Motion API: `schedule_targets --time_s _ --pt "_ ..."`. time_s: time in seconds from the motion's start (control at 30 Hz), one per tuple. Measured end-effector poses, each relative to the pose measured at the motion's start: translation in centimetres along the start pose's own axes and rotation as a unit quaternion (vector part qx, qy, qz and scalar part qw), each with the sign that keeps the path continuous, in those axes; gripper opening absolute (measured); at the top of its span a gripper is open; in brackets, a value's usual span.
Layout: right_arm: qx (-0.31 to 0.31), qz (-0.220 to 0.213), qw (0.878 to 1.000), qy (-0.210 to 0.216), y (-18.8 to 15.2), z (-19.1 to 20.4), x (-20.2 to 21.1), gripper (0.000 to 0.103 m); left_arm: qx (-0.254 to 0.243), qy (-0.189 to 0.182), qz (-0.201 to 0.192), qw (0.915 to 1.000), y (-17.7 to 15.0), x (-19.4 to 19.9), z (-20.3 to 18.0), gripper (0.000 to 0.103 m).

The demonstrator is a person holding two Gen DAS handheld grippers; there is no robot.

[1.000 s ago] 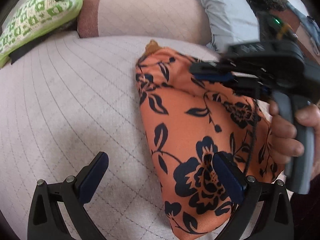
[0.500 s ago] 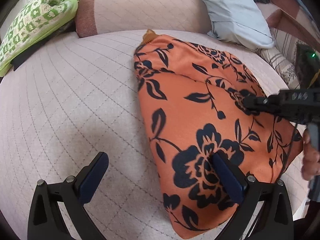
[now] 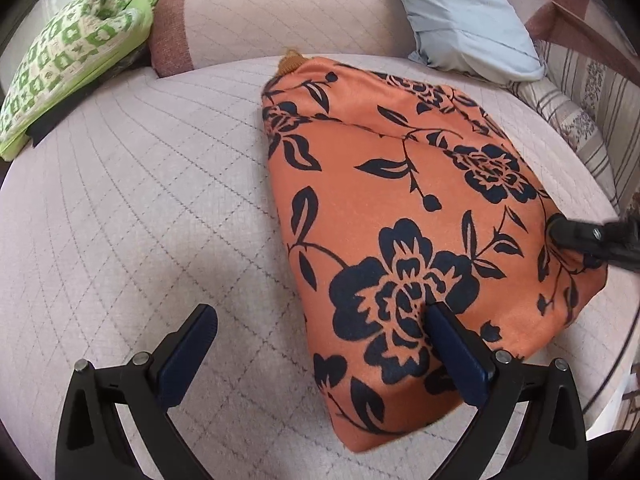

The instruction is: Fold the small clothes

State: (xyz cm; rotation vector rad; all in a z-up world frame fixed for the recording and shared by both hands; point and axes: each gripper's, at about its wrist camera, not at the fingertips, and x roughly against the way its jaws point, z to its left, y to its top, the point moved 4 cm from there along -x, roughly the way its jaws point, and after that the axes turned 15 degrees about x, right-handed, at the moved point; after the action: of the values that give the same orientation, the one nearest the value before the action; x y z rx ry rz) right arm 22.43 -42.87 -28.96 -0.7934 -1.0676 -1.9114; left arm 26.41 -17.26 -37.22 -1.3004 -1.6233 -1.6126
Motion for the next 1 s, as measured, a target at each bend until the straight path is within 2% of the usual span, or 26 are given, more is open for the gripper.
schedule_targets --time_s 0.13,0.17,0.2,0.27,0.37,0.43,0.57,0.73,0.8,0.83,0.87,0.93,1.0 --pt "-0.005 -0.017 1.0 0.018 -1.6 1.0 2.4 0.014 0.024 0.003 -0.024 0.9994 -0.4 2.9 0.4 0.103" --pt "0.001 -0.017 1.0 0.016 -1.9 1.4 2.5 0.014 0.028 0.01 -0.031 0.9991 -0.5 3.3 0.4 0.103" --pt "0.009 -0.007 1.0 -0.009 -2.7 1.5 2.4 0.014 0.026 0.026 -0.036 0.9987 -0.8 3.4 0.4 0.103" --pt "0.018 0.013 0.999 -0.048 -4.0 1.2 0.8 0.014 0.011 0.053 -0.027 0.9982 -1.6 2.3 0.4 0.103" --pt "0.021 0.009 0.998 -0.053 -4.4 0.9 0.0 0.014 0.025 0.039 0.01 0.9989 -2.7 0.4 1.0 0.103" --pt "0.011 0.013 0.999 -0.05 -4.2 1.0 0.3 0.014 0.041 0.028 0.009 0.9987 -2.5 1.1 1.4 0.103" --pt "-0.004 -0.002 0.999 -0.034 -4.3 1.2 1.3 0.014 0.057 0.02 -0.033 0.9976 -2.5 3.1 2.4 0.103" --pt "0.015 -0.063 0.998 -0.008 -2.6 2.8 3.4 0.014 0.078 0.023 -0.083 0.9932 -1.4 5.3 3.5 0.103" --pt "0.016 -0.069 0.997 -0.025 -2.3 2.7 3.2 0.014 0.067 0.047 -0.074 0.9939 -0.9 4.2 3.5 0.103" --pt "0.005 -0.061 0.997 -0.036 -2.3 2.1 2.7 0.014 0.058 0.066 -0.057 0.9945 -0.9 3.1 3.5 0.103" --pt "-0.006 -0.05 0.998 -0.041 -2.3 1.4 1.8 0.014 0.056 0.066 -0.046 0.9952 -0.9 2.4 3.6 0.103" --pt "-0.037 -0.023 0.999 -0.023 -2.7 0.0 0.3 0.014 0.067 0.057 -0.045 0.9952 -0.7 2.1 3.7 0.103" --pt "-0.056 -0.026 0.998 -0.002 -2.4 -0.5 0.7 0.014 0.064 0.049 -0.043 0.9958 -0.2 2.4 3.7 0.103"
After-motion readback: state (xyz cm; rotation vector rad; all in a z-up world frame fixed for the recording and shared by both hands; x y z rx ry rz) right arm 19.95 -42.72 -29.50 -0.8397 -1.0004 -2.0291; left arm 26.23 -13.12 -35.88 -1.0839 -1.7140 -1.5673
